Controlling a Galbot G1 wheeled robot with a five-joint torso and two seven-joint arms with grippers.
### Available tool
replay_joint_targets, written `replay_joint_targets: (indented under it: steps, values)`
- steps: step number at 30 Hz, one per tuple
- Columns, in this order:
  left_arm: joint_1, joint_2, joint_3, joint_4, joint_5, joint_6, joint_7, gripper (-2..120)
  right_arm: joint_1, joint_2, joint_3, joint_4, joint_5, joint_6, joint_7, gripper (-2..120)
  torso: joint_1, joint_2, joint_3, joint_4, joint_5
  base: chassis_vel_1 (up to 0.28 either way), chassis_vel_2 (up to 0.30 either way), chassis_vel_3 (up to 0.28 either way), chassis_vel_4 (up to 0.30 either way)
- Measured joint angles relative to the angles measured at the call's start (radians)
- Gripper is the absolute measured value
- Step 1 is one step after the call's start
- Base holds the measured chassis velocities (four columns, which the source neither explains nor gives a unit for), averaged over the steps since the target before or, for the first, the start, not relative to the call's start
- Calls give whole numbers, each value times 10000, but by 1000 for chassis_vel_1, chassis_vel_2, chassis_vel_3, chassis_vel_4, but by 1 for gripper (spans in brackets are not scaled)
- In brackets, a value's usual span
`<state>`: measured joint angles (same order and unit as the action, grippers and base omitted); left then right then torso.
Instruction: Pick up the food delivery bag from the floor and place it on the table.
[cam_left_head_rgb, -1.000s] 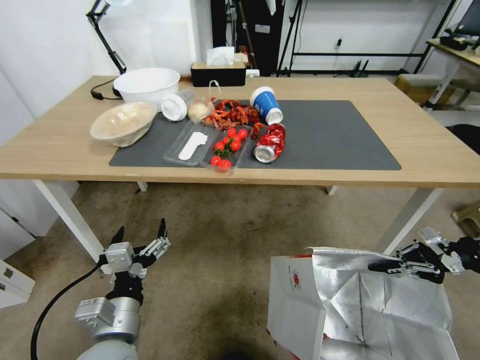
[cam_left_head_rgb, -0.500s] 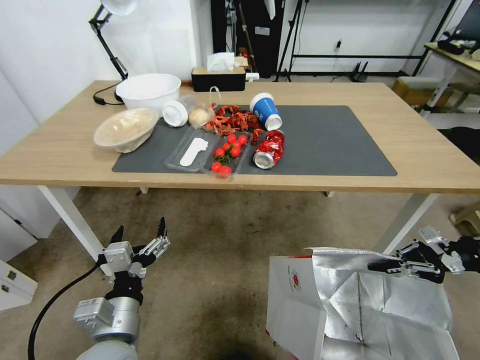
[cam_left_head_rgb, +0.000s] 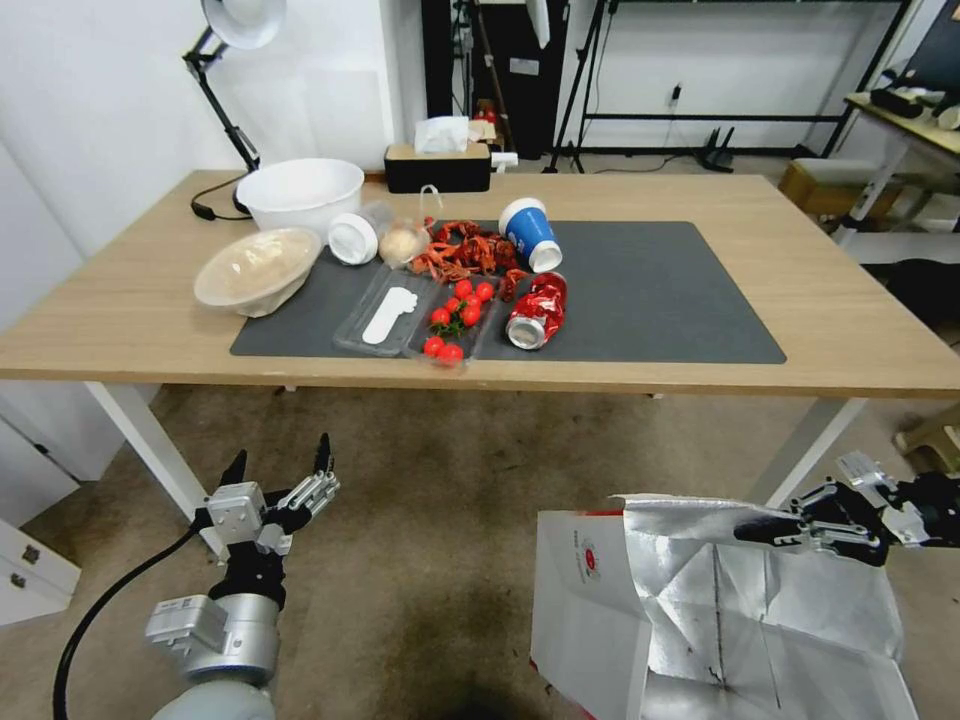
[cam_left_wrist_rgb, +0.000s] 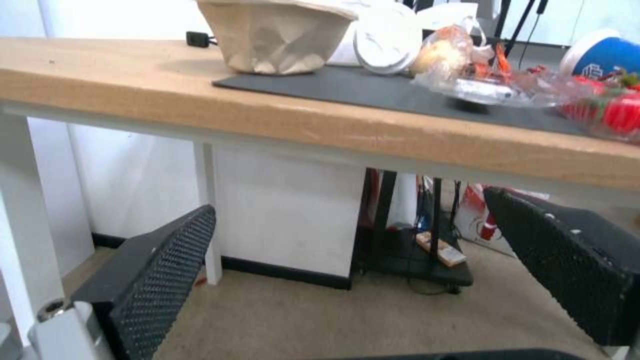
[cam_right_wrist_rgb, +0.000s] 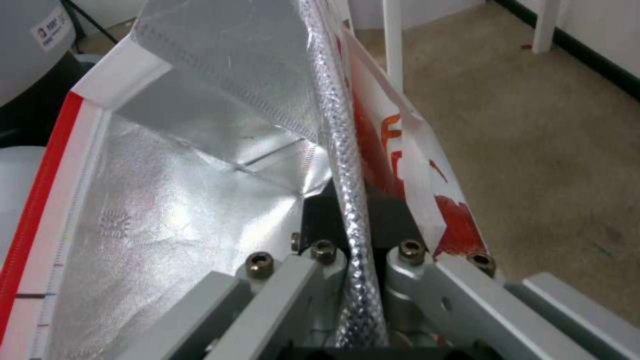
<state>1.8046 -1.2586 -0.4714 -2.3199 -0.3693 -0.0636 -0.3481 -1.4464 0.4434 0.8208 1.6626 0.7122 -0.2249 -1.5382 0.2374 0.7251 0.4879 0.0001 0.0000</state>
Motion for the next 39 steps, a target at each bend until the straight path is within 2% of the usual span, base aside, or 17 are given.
replay_joint_targets:
  steps: [5,11,39]
  values:
    - [-6,2,-6,-14,-3,7,-2,100,4,12,0,-13,0,0,0,0,65,151,83,-1,0,0,0,0,0]
    - [-56,-11,-4,-13,-35,59,-5,100,18,0,-5,-56,0,0,0,0,245,598,351,-1,0,0,0,0,0]
    - [-34,53,-26,-63,-85,53,-13,100,29,25,-33,-87,0,0,0,0,771,1836,1064,-1,0,0,0,0,0]
